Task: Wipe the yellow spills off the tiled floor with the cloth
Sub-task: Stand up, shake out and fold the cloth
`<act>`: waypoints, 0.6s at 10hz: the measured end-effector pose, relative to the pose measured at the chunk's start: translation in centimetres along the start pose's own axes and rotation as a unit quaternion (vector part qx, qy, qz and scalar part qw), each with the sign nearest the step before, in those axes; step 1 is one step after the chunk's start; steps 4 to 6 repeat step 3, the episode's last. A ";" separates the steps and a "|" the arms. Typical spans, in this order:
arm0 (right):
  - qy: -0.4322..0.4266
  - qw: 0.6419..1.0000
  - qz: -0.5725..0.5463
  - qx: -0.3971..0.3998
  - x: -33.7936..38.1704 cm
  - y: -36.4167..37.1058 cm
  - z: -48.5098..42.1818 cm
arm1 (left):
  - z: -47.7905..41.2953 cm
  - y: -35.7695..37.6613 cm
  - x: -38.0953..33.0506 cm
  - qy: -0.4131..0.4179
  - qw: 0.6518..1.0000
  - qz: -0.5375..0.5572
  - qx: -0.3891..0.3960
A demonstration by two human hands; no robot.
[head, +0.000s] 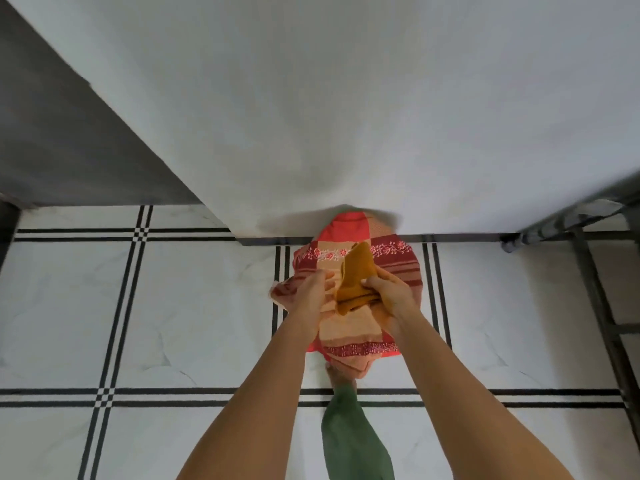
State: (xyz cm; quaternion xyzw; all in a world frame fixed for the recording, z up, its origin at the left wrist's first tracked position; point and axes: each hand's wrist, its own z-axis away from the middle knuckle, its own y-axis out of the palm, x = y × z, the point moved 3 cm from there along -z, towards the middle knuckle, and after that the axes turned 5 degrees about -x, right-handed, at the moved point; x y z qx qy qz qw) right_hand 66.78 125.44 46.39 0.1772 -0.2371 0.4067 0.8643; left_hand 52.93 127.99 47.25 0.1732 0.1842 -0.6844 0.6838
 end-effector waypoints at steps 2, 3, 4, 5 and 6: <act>0.078 0.995 0.059 -0.015 -5.2 -2.9 -11.4 | -10.1 2.4 3.2 -0.077 0.995 0.010 -0.059; 0.109 0.980 0.160 -0.056 -7.7 -5.3 -12.2 | -11.0 2.0 6.3 -0.089 0.993 -0.003 -0.080; 0.109 0.980 0.160 -0.056 -7.7 -5.3 -12.2 | -11.0 2.0 6.3 -0.089 0.993 -0.003 -0.080; 0.109 0.980 0.160 -0.056 -7.7 -5.3 -12.2 | -11.0 2.0 6.3 -0.089 0.993 -0.003 -0.080; 0.109 0.980 0.160 -0.056 -7.7 -5.3 -12.2 | -11.0 2.0 6.3 -0.089 0.993 -0.003 -0.080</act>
